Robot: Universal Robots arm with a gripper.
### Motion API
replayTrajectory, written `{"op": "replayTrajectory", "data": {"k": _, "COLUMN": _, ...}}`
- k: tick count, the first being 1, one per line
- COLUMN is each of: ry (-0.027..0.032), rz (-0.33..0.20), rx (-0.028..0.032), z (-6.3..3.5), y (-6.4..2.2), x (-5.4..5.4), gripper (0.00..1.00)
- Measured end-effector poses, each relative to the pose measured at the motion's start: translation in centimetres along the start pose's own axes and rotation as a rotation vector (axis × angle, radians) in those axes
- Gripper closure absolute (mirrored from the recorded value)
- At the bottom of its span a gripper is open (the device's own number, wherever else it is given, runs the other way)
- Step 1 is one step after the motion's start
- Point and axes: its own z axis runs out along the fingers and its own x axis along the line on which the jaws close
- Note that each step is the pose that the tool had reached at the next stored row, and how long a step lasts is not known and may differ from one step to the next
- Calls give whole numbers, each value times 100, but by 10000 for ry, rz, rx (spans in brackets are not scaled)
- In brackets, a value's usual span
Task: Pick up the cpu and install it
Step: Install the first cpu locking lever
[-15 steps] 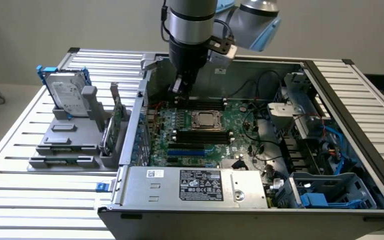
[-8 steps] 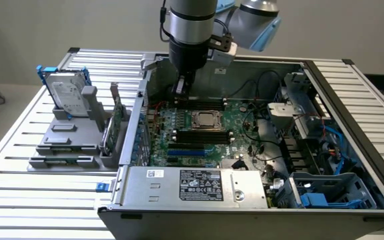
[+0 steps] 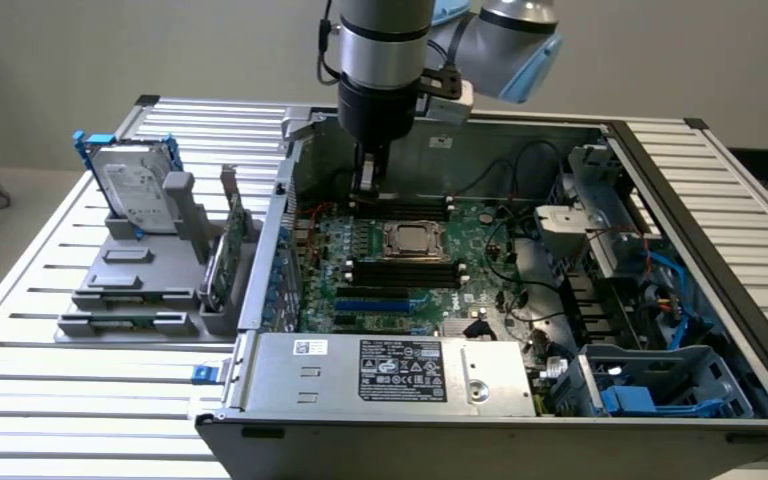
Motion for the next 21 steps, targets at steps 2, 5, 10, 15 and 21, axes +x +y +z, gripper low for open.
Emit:
{"op": "replayTrajectory", "data": {"k": 2, "ry": -46, "rz": -309, "rx": -16, "z": 9, "y": 0, "x": 0, "gripper": 89}}
{"op": "replayTrajectory", "data": {"k": 5, "ry": -111, "rz": -731, "rx": -55, "z": 26, "y": 1, "x": 5, "gripper": 89}}
{"op": "replayTrajectory", "data": {"k": 10, "ry": -210, "rz": -1095, "rx": -107, "z": 47, "y": -5, "x": 74, "gripper": 89}}
{"op": "replayTrajectory", "data": {"k": 15, "ry": -252, "rz": -1217, "rx": -103, "z": 51, "y": -11, "x": 139, "gripper": 89}}
{"op": "replayTrajectory", "data": {"k": 21, "ry": -252, "rz": -1218, "rx": -102, "z": 51, "y": -11, "x": 140, "gripper": 89}}
